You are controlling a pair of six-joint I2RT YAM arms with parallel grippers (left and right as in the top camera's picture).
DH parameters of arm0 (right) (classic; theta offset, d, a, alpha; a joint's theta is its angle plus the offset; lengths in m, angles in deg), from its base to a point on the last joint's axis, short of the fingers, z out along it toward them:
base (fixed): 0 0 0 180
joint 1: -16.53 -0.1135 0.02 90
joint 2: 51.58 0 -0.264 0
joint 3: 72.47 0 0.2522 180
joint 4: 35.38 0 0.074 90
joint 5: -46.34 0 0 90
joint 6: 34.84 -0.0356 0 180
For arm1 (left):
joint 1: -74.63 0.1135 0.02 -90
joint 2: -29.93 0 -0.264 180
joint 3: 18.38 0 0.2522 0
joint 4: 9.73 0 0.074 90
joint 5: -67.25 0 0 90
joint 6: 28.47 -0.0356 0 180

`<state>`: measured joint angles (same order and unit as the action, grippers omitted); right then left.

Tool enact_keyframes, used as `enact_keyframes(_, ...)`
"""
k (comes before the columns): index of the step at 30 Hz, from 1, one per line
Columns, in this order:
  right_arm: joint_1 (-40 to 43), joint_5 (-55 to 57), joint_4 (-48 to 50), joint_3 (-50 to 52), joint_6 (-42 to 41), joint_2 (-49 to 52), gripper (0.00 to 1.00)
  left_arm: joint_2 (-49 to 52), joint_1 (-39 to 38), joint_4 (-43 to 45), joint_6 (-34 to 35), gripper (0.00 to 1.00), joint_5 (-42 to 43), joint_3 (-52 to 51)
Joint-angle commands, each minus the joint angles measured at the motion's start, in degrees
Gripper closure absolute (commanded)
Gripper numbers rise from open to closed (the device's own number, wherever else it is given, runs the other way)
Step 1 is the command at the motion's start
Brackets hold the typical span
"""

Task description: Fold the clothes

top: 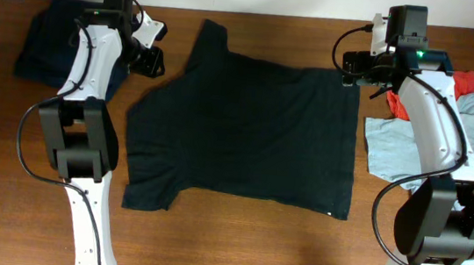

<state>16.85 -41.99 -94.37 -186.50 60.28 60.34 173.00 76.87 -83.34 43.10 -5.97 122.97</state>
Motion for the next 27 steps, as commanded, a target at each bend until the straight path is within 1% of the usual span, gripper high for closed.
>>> enact_keyframes(1, -0.26, 0.13, -0.04, -0.02, -0.28, 0.09, 0.01, 0.44, -0.63, 1.07, -0.50, 0.62, 1.09, -3.30)
enact_keyframes(5, -0.26, 0.13, -0.04, -0.02, -0.28, 0.09, 0.01, 0.44, -1.29, 0.92, -0.55, 0.61, 1.05, -4.81)
enact_keyframes(8, -0.26, 0.13, -0.04, -0.02, -0.28, 0.09, 0.01, 0.44, -1.44, 0.85, -0.52, 0.53, 1.07, -4.98)
enact_keyframes(11, -0.26, 0.13, -0.04, -0.02, -0.28, 0.09, 0.01, 0.44, -1.38, 0.70, -0.52, 0.51, 1.07, -4.98)
enact_keyframes(20, -0.26, 0.13, -0.04, -0.02, -0.28, 0.09, 0.01, 0.37, 0.42, -0.68, -0.52, 0.51, 1.36, -4.92)
enact_keyframes(22, -0.26, 0.13, -0.04, -0.02, -0.28, 0.09, 0.01, 0.37, 1.29, -1.40, -0.52, 0.51, 3.78, -4.13)
enact_keyframes(27, -0.26, 0.13, -0.04, -0.02, -0.28, 0.09, 0.01, 0.37, 4.48, -3.13, -0.55, 0.48, 15.82, -1.20)
